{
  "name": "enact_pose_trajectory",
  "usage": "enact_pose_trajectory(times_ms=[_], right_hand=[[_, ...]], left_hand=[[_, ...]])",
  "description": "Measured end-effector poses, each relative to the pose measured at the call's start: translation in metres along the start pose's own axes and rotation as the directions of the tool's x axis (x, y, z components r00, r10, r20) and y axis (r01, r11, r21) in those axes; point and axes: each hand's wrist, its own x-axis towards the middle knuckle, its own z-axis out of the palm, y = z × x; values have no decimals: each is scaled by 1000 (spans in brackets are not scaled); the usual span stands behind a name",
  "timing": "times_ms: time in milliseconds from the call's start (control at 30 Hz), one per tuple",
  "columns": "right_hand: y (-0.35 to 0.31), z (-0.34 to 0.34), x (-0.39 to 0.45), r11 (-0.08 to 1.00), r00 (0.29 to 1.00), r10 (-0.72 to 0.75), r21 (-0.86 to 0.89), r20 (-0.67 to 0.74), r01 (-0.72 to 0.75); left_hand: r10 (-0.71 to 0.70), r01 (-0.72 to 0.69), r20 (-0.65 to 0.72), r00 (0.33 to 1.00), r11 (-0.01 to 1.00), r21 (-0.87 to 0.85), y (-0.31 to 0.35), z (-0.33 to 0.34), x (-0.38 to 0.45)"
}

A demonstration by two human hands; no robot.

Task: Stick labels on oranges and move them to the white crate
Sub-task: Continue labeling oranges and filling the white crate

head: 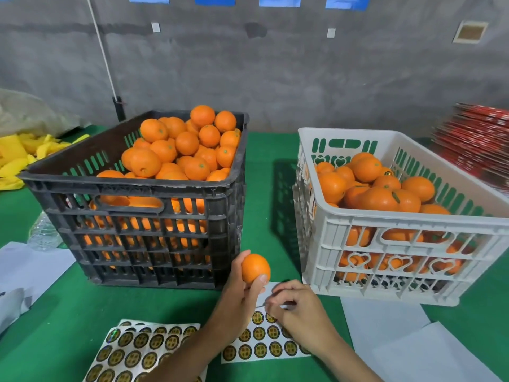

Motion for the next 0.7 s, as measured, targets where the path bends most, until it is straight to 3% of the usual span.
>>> enact_pose_trajectory(times_ms=[167, 267, 333, 400, 500, 600, 700], right_hand=[[-12, -3, 3, 992, 992, 115, 55, -45, -113], [-12, -3, 4, 984, 963, 134, 144, -234, -102], [-14, -3, 4, 998, 912, 0, 64, -410, 29], [-20, -1, 4, 973, 842, -229, -144, -489, 181], [-38, 1, 4, 893, 772, -417, -373, -480, 251], [-64, -10, 5, 895, 757, -441, -297, -482, 333], [-99, -29, 2, 887, 822, -459, -230, -338, 401]], left_hand=[[-3, 3, 16, 1000, 1000, 11, 4, -2, -4], [8, -9, 49, 999, 1000, 23, 7, -2, -4], [13, -12, 58, 998, 1000, -13, 8, -4, -4], [29, -28, 52, 998, 999, -24, 13, -3, -5], [64, -64, -11, 998, 996, -61, 32, -1, -6], [108, -120, -106, 988, 987, -110, 66, -7, -1], [142, -171, -197, 970, 975, -141, 108, -21, 13]])
